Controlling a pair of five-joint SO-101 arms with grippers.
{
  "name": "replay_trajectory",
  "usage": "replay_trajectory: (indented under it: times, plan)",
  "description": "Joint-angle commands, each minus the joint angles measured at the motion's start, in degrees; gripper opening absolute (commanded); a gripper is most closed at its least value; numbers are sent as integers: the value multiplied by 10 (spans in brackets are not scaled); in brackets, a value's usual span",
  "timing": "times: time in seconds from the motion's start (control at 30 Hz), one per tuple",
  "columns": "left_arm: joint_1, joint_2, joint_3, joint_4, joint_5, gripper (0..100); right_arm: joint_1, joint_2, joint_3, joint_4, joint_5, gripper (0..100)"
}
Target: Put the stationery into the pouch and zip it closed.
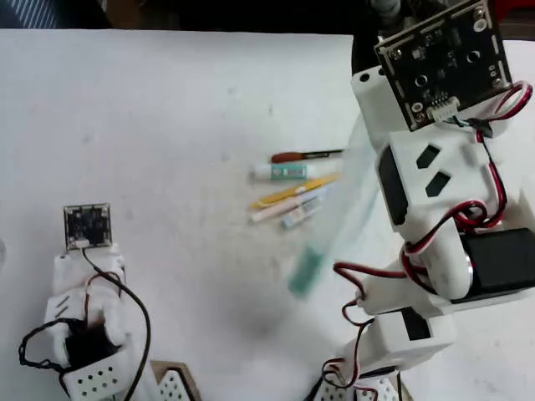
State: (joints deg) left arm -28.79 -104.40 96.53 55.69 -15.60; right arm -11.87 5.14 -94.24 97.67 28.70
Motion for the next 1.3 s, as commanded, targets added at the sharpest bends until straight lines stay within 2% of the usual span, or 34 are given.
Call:
replay_trajectory:
  times: [0.0,0.07,0.2,0.47,0.6,0.7,0.8,0.87,1.07,1.17,1.27]
  plan:
    - [51,-6,-56,-9,5,24,-4,-16,-11,12,-52,16]
    - [77,-6,-118,7,5,24,-5,-16,-11,12,-80,16]
    - [150,-5,-220,49,8,23,-3,-17,-11,12,-86,16]
    - [335,-4,-289,20,9,24,-2,-17,-11,12,-88,16]
    - [402,-3,-360,40,12,24,-2,-17,-11,12,-88,16]
    - [430,-2,-411,44,46,55,-2,-17,-11,12,-89,16]
    - [461,6,-442,40,108,155,-7,-17,-11,11,-90,16]
    - [486,46,-455,40,135,157,-7,-17,-11,11,-90,16]
    - [563,229,-510,40,135,155,-7,-12,-11,12,-106,16]
    - [588,262,-534,34,137,155,-6,-11,-11,12,-150,16]
    - [596,263,-531,25,138,155,-7,-15,10,12,-156,16]
